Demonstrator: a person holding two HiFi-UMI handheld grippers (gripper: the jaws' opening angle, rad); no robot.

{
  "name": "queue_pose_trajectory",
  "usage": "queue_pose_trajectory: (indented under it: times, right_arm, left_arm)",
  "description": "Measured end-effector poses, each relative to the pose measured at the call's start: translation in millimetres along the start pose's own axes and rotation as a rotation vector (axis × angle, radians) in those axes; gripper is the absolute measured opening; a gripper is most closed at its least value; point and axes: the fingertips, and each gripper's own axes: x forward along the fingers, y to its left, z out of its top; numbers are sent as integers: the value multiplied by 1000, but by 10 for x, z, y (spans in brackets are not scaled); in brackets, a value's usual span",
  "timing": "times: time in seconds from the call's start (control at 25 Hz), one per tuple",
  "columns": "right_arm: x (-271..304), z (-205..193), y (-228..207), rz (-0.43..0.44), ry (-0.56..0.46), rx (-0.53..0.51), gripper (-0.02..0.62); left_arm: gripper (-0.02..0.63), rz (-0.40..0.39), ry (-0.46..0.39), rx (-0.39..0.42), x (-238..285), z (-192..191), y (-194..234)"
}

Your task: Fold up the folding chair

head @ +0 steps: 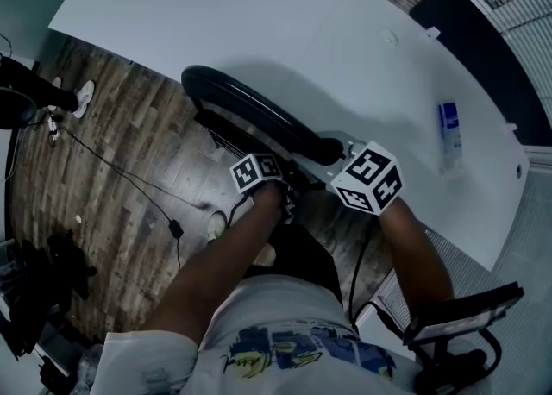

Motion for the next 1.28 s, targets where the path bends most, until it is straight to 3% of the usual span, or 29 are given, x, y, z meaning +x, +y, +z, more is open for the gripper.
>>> queue_pose_trajectory:
  times: [0.32,0.6,0.76,1.04,1.28]
  right_arm:
    - [-98,-76,-183,-65,33,-20,137]
    - [-230,43,-180,-147,-3,41,170]
    - [-369,109,-204,-207,-33,58,170]
    - [-662,282,-112,-343,-57,65,183]
    - [-908,355,-178,-443,-119,105,183]
  left_arm:
    - [219,-11,42,118,30,11,-139]
    - [221,-40,54,155,-192,80,-97]
    - [221,-49,58,173,-278,77,-85]
    - [229,-43,70,275,-668,92,46]
    - [230,-45,62,352,-878,319,72]
